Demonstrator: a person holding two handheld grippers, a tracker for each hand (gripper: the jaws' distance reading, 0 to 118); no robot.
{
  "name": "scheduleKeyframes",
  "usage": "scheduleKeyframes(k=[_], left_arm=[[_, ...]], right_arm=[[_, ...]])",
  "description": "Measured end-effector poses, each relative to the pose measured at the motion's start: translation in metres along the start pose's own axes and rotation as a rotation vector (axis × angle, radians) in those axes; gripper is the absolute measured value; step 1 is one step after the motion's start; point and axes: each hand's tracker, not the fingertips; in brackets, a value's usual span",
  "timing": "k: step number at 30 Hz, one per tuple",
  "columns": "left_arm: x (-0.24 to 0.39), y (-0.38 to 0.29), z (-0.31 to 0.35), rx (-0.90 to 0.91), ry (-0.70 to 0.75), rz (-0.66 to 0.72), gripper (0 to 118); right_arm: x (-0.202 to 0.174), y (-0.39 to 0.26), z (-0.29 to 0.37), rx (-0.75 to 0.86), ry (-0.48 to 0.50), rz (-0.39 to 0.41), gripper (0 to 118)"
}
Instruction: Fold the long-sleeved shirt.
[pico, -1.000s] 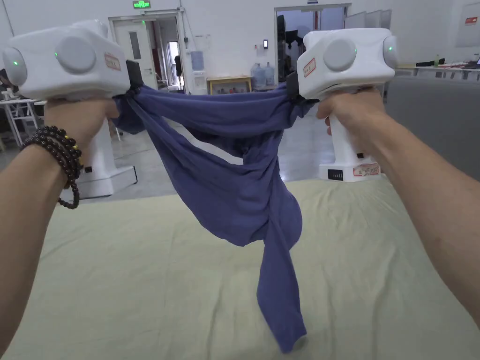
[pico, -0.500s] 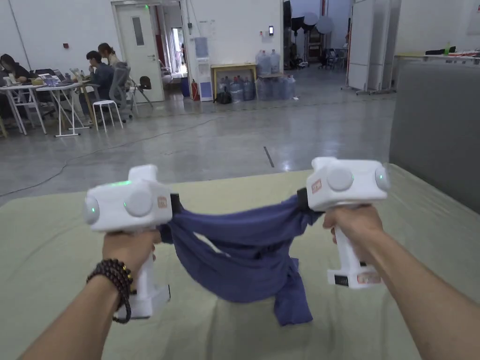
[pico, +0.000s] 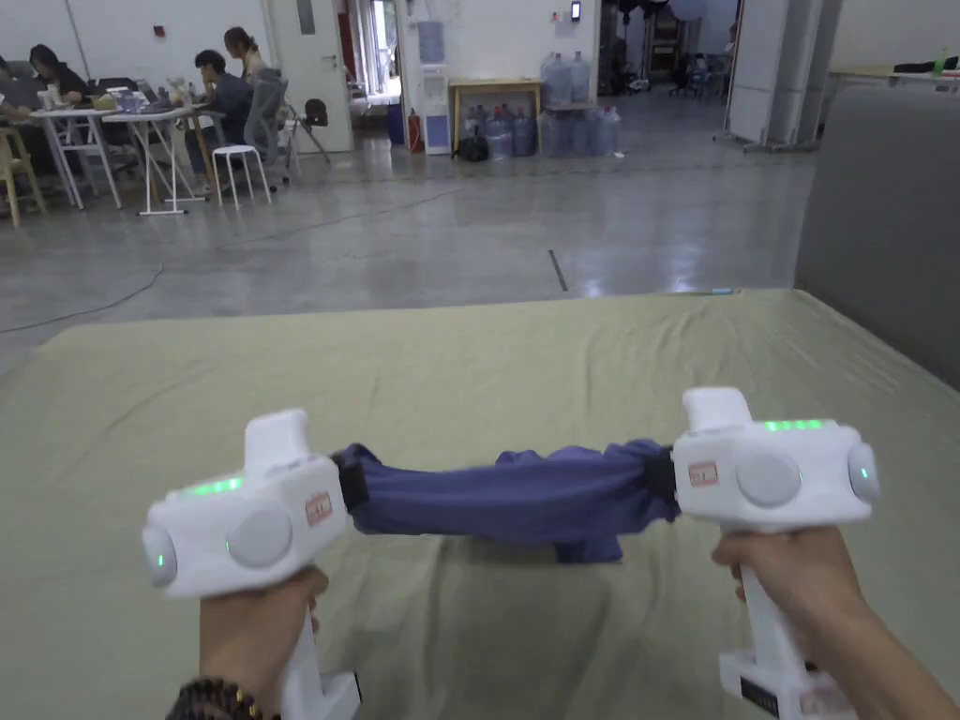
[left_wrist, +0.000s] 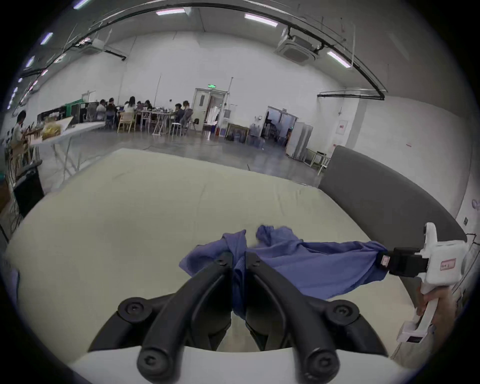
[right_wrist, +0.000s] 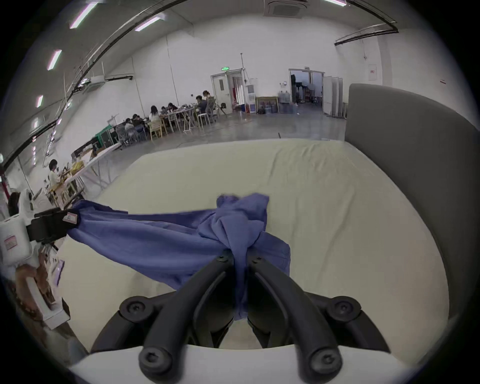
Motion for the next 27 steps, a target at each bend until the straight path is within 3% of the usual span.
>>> scheduleKeyframes(k=[9,16,17,18,19,20,21,23,24,25,26,27], left_arm=[[-0.026,-0.202,0.087,-0.173,0.05,-0.037,5],[-0.036,-0.234,0.109,-0.257,0.033,0.07,6],[-0.035,-0.231,0.11,-0.243,0.031,0.075,11],[-0.033,-0.226,0.112,-0.231,0.043,0.073,54],[-0.025,-0.216,0.12,-0.226,0.053,0.063,105],[-0.025,-0.209,0.121,-0.234,0.046,0.066,118],[-0.023,-0.203,0.133,-0.127,0.03,0.092,118],[-0.013,-0.182,0.153,-0.158,0.032,0.096,118],[-0.011,-0.174,0.159,-0.157,0.047,0.102,113],[-0.009,-0.167,0.165,-0.147,0.06,0.101,85],[-0.008,-0.163,0.17,-0.129,0.07,0.087,20],[-0.034,-0.177,0.138,-0.13,0.094,0.051,0]], right_arm=[[-0.008,-0.226,0.057,-0.218,0.004,-0.049,9],[-0.005,-0.263,0.066,-0.279,-0.015,-0.051,9],[-0.003,-0.258,0.069,-0.272,-0.013,-0.056,20],[-0.001,-0.253,0.073,-0.251,-0.014,-0.066,72],[0.0,-0.246,0.076,-0.241,-0.024,-0.063,114],[0.001,-0.24,0.081,-0.216,-0.033,-0.061,118],[-0.003,-0.235,0.085,-0.101,-0.024,-0.062,117],[-0.005,-0.225,0.084,-0.111,-0.054,-0.06,117],[-0.005,-0.221,0.083,-0.111,-0.064,-0.064,110],[0.012,-0.202,0.105,-0.091,-0.065,-0.067,89],[0.014,-0.199,0.107,-0.066,-0.063,-0.07,40],[0.015,-0.199,0.106,-0.061,-0.08,-0.067,2]])
